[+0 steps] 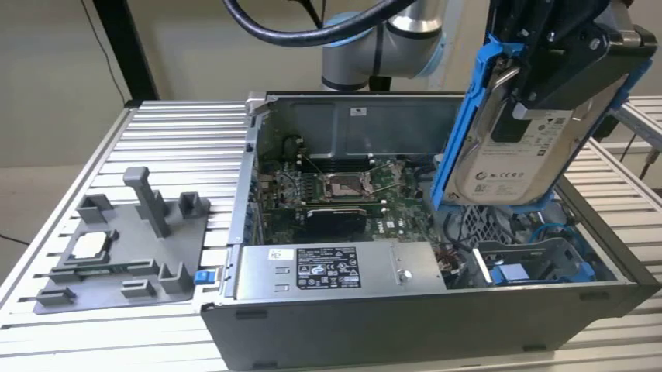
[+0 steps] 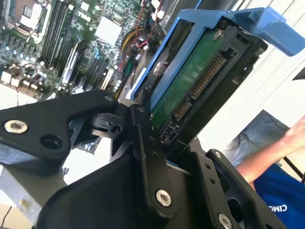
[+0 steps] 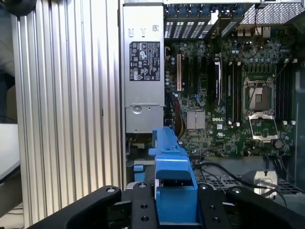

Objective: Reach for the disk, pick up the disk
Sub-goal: 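Pick up the disk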

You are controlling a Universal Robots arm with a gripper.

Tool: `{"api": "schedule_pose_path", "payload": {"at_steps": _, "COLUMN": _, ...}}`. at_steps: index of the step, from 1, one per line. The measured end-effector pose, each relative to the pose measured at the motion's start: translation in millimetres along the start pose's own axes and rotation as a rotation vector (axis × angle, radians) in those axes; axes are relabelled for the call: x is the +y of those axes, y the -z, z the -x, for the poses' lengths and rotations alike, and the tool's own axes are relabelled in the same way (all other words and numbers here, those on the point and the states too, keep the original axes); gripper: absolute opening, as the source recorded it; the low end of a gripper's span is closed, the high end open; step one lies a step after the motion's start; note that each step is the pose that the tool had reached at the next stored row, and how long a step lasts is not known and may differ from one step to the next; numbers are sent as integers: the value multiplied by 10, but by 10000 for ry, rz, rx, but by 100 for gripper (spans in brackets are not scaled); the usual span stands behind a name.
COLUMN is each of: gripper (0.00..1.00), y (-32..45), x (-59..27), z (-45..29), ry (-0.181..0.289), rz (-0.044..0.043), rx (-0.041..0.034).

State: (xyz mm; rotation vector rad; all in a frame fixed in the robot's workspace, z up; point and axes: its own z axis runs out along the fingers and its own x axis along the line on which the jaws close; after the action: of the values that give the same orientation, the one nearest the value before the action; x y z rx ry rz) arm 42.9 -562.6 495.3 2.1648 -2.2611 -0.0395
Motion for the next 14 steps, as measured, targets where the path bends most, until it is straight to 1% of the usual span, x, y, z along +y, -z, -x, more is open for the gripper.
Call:
{"api": "schedule_pose_path", "payload": {"at_steps": 3, "gripper": 0, "y": -29, "x": -88, "z": -18, "ry": 1, "rz": 0, "rx": -1}}
{"api": "schedule_pose_path", "payload": {"at_steps": 14, "gripper": 0, "y": -122, "x": -456, "z": -46, "ry": 1, "rz": 0, "rx": -1}}
